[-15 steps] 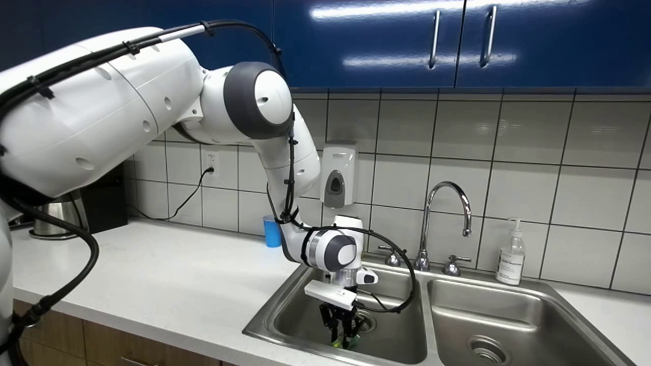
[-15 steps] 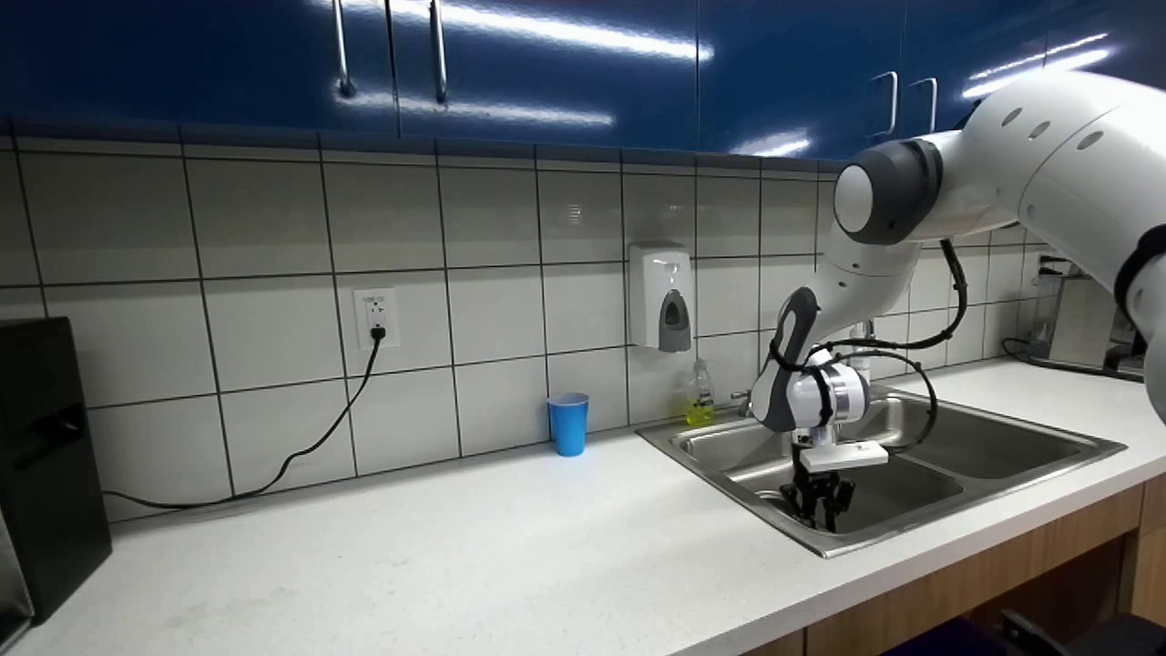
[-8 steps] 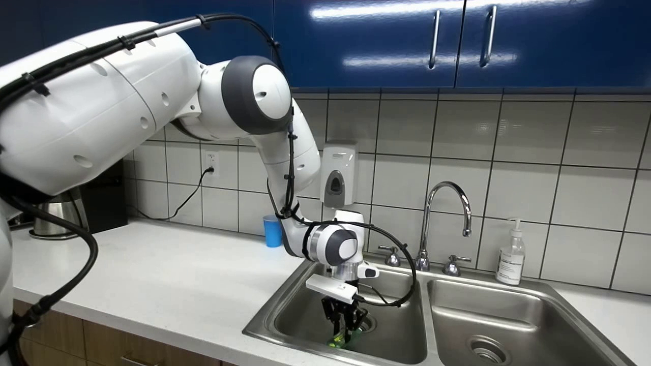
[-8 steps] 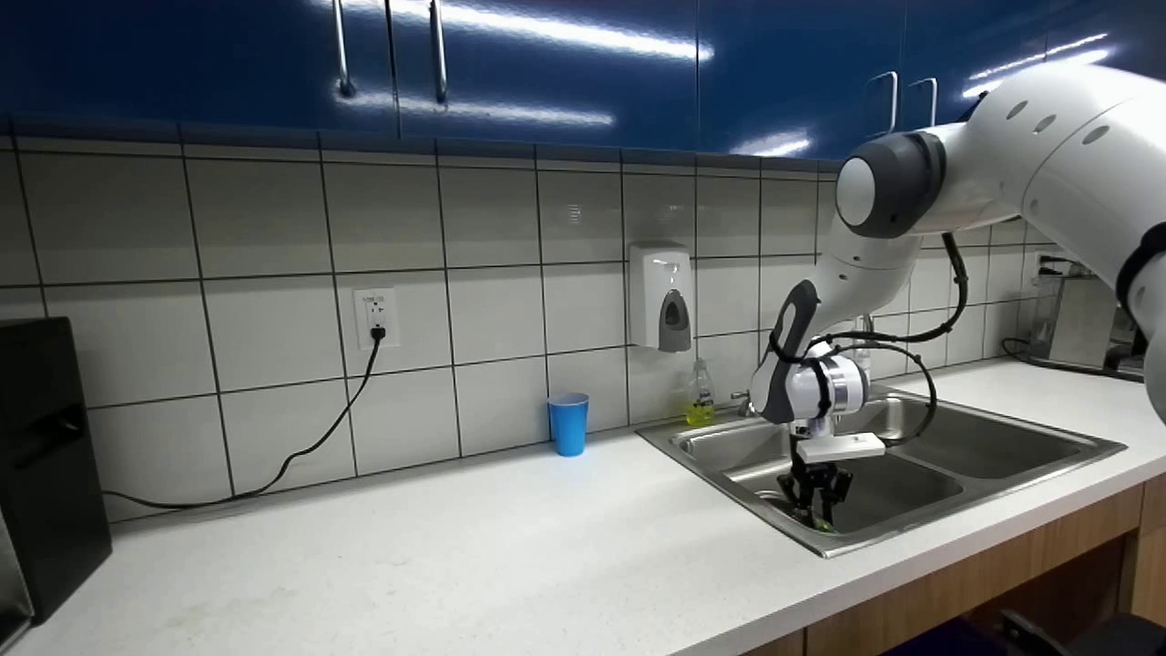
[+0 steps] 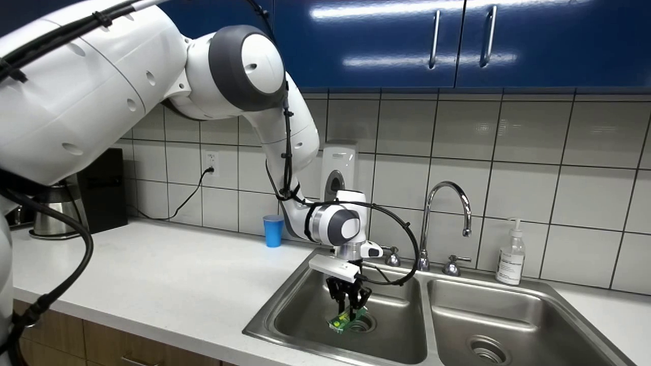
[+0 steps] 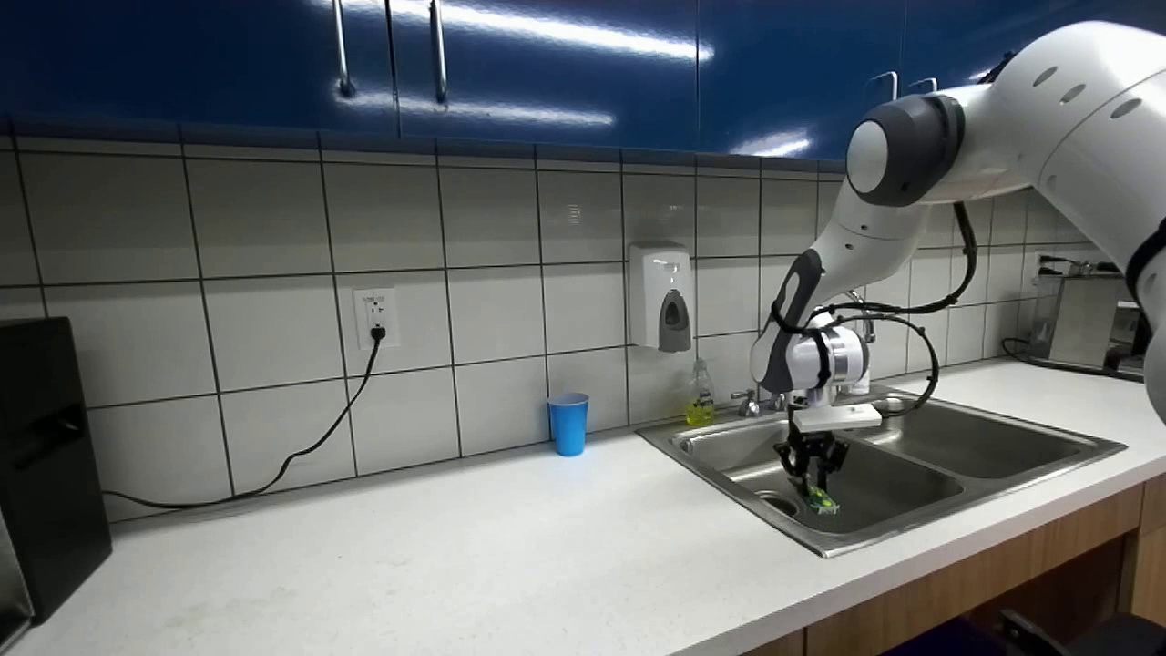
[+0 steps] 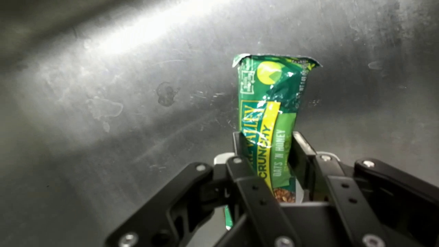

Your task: Remove the chocolate bar from the sink

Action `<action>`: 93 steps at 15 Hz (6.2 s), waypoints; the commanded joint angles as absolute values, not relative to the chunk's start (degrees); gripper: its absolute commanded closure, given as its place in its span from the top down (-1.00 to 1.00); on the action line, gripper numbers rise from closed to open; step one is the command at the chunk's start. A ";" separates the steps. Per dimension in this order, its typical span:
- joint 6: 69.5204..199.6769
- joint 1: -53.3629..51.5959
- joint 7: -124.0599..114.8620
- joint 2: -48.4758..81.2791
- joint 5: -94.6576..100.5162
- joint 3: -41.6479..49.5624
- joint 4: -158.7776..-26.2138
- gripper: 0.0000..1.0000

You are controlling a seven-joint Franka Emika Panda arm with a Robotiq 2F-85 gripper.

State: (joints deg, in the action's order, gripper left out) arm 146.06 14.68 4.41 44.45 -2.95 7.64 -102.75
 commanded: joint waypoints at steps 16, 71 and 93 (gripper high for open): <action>130.54 6.76 6.92 28.26 5.78 6.73 -110.78 -0.80; 138.68 0.07 7.11 10.26 -2.52 -0.97 -132.30 1.00; 135.58 -0.34 10.20 -10.34 -3.56 1.66 -150.03 1.00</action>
